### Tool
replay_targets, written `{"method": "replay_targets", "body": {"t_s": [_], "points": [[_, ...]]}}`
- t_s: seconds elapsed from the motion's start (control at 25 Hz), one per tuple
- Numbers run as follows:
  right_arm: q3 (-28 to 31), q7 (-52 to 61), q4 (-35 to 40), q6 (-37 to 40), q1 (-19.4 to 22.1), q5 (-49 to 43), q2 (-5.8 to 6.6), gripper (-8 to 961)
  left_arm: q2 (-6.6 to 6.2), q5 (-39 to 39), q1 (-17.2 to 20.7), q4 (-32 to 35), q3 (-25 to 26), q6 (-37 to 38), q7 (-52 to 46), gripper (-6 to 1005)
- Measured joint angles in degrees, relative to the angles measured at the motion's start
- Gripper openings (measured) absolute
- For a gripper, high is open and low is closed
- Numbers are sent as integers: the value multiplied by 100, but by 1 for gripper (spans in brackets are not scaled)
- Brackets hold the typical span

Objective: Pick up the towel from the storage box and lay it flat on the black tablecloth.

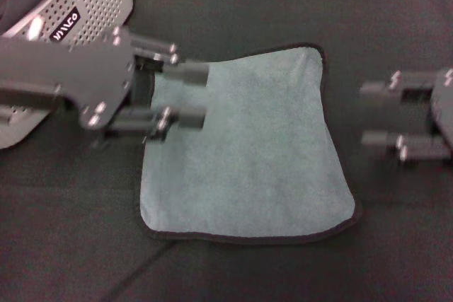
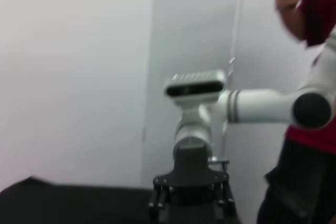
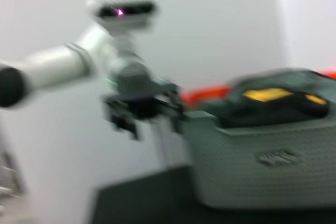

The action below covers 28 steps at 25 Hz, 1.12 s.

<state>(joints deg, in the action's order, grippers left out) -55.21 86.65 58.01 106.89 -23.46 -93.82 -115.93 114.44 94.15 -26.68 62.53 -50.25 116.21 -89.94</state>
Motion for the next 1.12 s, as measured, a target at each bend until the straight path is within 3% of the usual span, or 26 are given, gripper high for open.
{"method": "replay_targets", "body": {"t_s": [0.24,0.52,0.76,1.12], "points": [[-1365,-891,-890,-171,-74,1085,-18,656,-483,-714,413,-1033,-601,26,987,467],[-2483,-1382,-1315,-846,-426,1851,-26,656,-815,-438,443,-2059,-660,37,1766,470],[-3246,-1617,-1351,-1393,-463,2443,-26,656,-880,-354,483,-2254,-613,39,1895,472],[-3306,-1635,-1581,-1458,-497,2728,-25,656,-921,-416,426,-2266,-604,39,1845,470]]}}
